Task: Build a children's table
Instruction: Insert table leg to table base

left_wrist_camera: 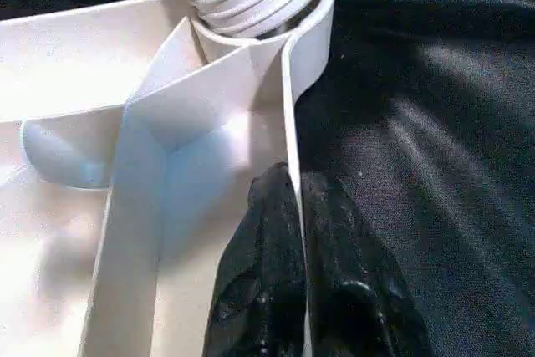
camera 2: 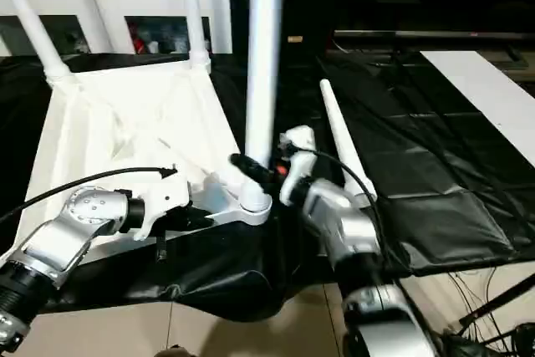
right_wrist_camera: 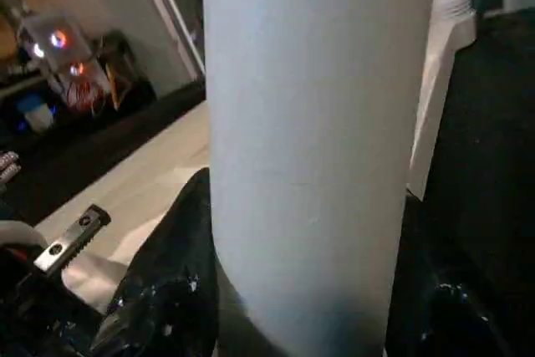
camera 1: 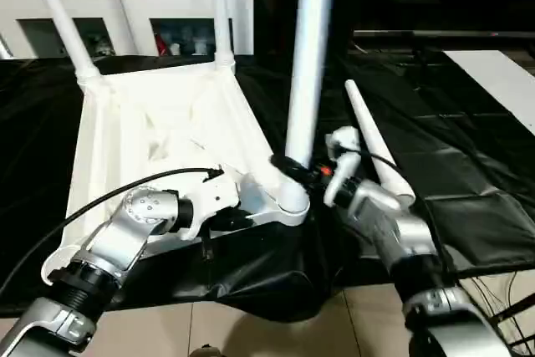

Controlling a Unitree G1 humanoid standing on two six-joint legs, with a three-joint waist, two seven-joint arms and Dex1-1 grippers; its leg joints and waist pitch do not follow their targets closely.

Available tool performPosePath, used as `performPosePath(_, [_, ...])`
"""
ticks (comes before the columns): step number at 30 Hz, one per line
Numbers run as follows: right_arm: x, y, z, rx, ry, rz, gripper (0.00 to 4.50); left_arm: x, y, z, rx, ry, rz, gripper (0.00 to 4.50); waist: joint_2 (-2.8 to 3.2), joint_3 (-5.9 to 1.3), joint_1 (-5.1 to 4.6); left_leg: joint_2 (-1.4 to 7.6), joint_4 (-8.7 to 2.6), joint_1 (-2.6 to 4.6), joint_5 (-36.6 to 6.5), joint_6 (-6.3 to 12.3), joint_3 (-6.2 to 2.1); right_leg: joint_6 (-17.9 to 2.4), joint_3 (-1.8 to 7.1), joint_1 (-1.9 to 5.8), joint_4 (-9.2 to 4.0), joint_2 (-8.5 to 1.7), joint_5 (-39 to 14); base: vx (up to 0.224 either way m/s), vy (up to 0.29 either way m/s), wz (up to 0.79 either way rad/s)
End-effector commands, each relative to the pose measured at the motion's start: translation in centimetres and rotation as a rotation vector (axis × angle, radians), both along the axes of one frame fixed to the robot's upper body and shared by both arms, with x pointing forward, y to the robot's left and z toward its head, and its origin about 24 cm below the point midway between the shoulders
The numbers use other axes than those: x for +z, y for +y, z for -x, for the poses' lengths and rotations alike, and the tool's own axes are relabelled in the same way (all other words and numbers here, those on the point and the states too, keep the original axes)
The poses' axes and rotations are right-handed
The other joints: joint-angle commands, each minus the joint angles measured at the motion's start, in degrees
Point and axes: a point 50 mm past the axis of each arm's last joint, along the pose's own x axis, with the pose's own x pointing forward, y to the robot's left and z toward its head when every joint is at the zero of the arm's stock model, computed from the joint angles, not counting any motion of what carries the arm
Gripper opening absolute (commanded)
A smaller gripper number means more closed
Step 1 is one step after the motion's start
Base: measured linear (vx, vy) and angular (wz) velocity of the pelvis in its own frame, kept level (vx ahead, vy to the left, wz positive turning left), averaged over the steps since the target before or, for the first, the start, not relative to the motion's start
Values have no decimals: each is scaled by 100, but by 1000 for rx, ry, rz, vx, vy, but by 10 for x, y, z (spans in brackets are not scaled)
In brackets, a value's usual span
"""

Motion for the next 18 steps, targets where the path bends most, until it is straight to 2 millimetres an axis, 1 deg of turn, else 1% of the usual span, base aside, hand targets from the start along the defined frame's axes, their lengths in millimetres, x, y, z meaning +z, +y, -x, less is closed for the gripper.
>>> performPosePath(1, [-14,-8,8,-21,32,18,186,-4,8,-3,40,-1,-54,0,96,-251,-58,180,-496,84,-1930,-80,-15,-975,314,99,-656,-395,-1410,0,0,0])
performPosePath(2, [-15,-9,9,-22,21,20,186,-4,8,-3,42,-1,-54,0,102,-233,-60,181,-504,96,-2054,-87,-20,-947,318,88,-678,-402,-1597,0,0,0])
performPosePath(3, [-16,-9,11,-22,10,23,186,-4,9,-4,45,-1,-54,0,91,-234,-61,183,-510,97,-2067,-83,-21,-933,320,93,-684,-404,-1651,0,0,0])
performPosePath(4, [-18,-10,14,-20,-1,30,186,-4,9,-4,47,-1,-54,0,108,-220,-59,187,-523,105,-2082,-71,-22,-914,322,85,-703,-401,-1690,0,0,0])
performPosePath(5, [-18,-10,14,-20,-1,30,186,-4,9,-4,47,-1,-54,0,111,-221,-57,189,-527,110,-2063,-65,-23,-910,323,88,-703,-401,-1665,0,0,0])
performPosePath(6, [-21,-11,19,-16,-19,43,186,-4,10,-4,52,1,-54,0,122,-219,-63,188,-543,112,-1961,-29,-11,-920,318,101,-714,-390,-1507,0,0,0])
performPosePath(7, [-21,-11,20,-15,-25,46,186,-4,11,-4,53,1,-54,0,135,-216,-59,196,-551,124,-1948,-19,-11,-927,312,92,-716,-387,-1479,0,0,0])
performPosePath(8, [-23,-11,22,-13,-34,55,186,-4,11,-5,52,0,-57,0,115,-214,-57,192,-552,125,-1891,9,3,-943,319,95,-726,-388,-1402,0,0,0])
performPosePath(9, [-23,-11,24,-11,-40,61,186,-4,11,-5,52,-1,-58,0,139,-186,-63,193,-560,131,-1980,13,8,-941,324,79,-744,-381,-1504,0,0,0])
performPosePath(10, [-24,-11,25,-9,-53,75,186,-4,11,-5,52,-1,-60,0,139,-186,-63,193,-560,131,-1980,13,8,-941,324,79,-744,-381,-1504,0,0,0])
performPosePath(11, [-25,-10,27,-1,-75,98,186,-3,11,-6,53,-2,-61,0,153,-187,-68,189,-569,108,-1984,-5,-5,-914,321,106,-746,-400,-1626,0,0,0])
performPosePath(12, [-26,-9,30,12,-106,132,186,-2,11,-7,53,-3,-63,0,161,-182,-68,193,-573,109,-1948,-6,-3,-876,322,100,-763,-396,-1625,0,0,0])
performPosePath(14, [-26,-8,32,25,-124,155,186,-2,11,-8,54,-6,-66,0,145,-174,-76,185,-587,94,-1926,11,-6,-848,318,120,-765,-396,-1710,0,0,0])
performPosePath(16, [-26,-7,33,29,-130,161,186,-2,11,-9,53,-7,-67,0,150,-175,-78,189,-598,93,-1866,38,-9,-821,319,127,-776,-402,-1758,0,0,0])
performPosePath(18, [-26,-7,34,33,-134,166,186,-2,11,-10,53,-9,-70,0,137,-176,-82,194,-604,87,-1782,78,-2,-830,318,126,-783,-401,-1704,0,0,0])
